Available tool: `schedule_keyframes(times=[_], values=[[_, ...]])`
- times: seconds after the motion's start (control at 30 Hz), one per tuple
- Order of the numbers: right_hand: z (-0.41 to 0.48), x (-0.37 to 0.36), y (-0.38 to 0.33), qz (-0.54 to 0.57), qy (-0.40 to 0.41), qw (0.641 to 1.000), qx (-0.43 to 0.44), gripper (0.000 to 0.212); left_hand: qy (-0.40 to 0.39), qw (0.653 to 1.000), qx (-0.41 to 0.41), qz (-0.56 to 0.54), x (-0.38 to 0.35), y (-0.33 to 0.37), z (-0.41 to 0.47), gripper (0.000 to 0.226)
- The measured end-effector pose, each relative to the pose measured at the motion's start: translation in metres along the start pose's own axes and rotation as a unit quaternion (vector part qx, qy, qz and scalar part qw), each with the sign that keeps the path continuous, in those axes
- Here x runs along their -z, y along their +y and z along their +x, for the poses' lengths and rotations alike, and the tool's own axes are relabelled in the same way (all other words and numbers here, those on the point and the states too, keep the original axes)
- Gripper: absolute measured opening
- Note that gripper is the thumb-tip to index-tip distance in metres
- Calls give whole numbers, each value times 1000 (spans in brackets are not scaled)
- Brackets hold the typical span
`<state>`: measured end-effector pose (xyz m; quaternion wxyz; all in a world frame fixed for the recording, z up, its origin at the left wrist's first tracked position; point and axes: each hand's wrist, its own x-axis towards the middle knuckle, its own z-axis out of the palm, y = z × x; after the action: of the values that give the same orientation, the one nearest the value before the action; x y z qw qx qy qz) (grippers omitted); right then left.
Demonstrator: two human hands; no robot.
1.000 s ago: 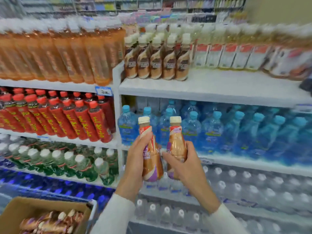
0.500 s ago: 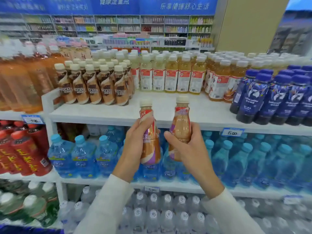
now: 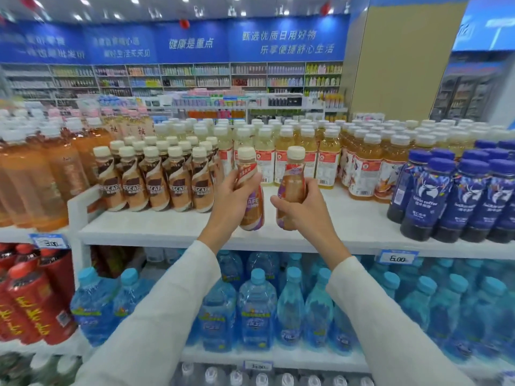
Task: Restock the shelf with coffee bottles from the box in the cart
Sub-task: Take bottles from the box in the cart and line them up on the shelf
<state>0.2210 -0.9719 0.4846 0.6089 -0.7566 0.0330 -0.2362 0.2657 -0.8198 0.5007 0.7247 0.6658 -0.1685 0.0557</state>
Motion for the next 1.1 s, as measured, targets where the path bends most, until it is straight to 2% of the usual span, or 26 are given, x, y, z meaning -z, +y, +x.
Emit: schedule_keyframes(times=[0.13, 0.47, 0.53, 0.63, 0.7, 0.77, 0.83, 0.97, 1.1], values=[[18, -14, 19, -20, -11, 1000, -2, 55, -4, 1000, -10, 12, 7, -18, 18, 25], [25, -22, 48, -35, -56, 997, -28, 64, -40, 999, -5, 18, 19, -45, 33, 23], [20, -22, 48, -70, -50, 996, -31, 77, -65, 997, 21, 27, 25, -48, 33, 35], [12, -22, 51, -141, 31, 989, -16, 91, -103, 991, 53, 68, 43, -64, 30, 57], [9, -24, 51, -186, 70, 980, -11, 93, -101, 988, 48, 103, 53, -76, 28, 70], [9, -26, 52, -201, 74, 977, -14, 88, -79, 988, 35, 127, 54, -80, 26, 77], [11, -27, 52, -187, 58, 980, -22, 82, -56, 989, 26, 131, 51, -80, 24, 77], [14, -23, 51, -116, -32, 992, -35, 73, -24, 989, 10, 148, 46, -82, 20, 72], [14, -20, 55, -127, -95, 987, -20, 59, -18, 987, 3, 158, 44, -81, 17, 70]])
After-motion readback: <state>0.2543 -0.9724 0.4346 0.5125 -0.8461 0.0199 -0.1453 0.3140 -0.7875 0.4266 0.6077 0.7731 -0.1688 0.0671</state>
